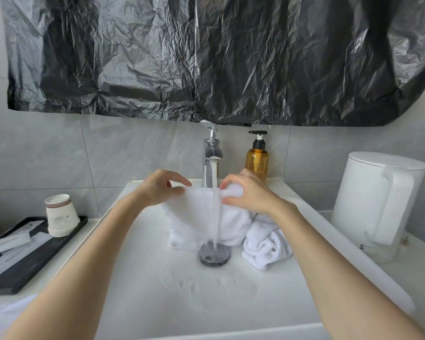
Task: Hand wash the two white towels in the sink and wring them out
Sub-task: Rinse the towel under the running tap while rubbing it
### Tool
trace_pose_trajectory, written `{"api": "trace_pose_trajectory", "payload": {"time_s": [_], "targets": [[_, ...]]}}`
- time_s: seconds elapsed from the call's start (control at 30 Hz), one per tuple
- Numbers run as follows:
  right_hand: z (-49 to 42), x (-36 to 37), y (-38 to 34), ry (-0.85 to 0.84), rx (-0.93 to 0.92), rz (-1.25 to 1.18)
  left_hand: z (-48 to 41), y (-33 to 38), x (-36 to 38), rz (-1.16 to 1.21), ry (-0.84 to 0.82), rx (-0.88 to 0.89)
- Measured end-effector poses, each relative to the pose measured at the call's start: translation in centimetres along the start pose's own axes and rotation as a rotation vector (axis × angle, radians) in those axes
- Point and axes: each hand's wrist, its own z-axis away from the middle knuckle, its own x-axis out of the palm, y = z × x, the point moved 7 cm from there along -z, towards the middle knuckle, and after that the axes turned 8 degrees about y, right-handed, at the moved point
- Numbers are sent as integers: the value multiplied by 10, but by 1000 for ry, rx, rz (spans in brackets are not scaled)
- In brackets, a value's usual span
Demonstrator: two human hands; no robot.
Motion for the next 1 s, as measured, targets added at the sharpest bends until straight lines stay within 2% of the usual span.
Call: {"api": "trace_pose_trajectory", "payload": {"time_s": [0.13, 0.2, 0.23, 0.27, 0.33, 0.37, 0.5, 0.6, 0.7, 0.77, 0.87, 1.0], "targets": [[-5, -18, -11, 200, -91, 27, -4, 11, -23, -100, 244, 161], [-10, -28, -11, 265, -62, -105, -3, 21, -30, -141, 328, 173], [-11, -30, -9, 286, -26, -201, -4, 20, -29, -127, 327, 126], [-12, -29, -9, 301, 6, -283, -4, 17, -22, -42, 284, 53], [-12, -25, -8, 312, 85, -378, 0, 7, 4, 343, 132, -127], [-12, -21, -6, 325, 133, -411, 3, 4, 16, 520, 108, -218], [-8, -6, -7, 453, 310, -685, 10, 8, 58, 859, 192, -494], [-3, 6, -21, 512, 326, -756, 7, 29, 68, 1072, 261, -499], [2, 17, -35, 546, 218, -543, 11, 38, 71, 978, 269, -438], [3, 22, -37, 563, 204, -441, 14, 43, 69, 894, 276, -384], [-1, 23, -39, 582, 205, -341, 10, 39, 69, 695, 285, -411], [-9, 24, -37, 543, 190, -104, 5, 40, 73, 502, 223, -365]]}}
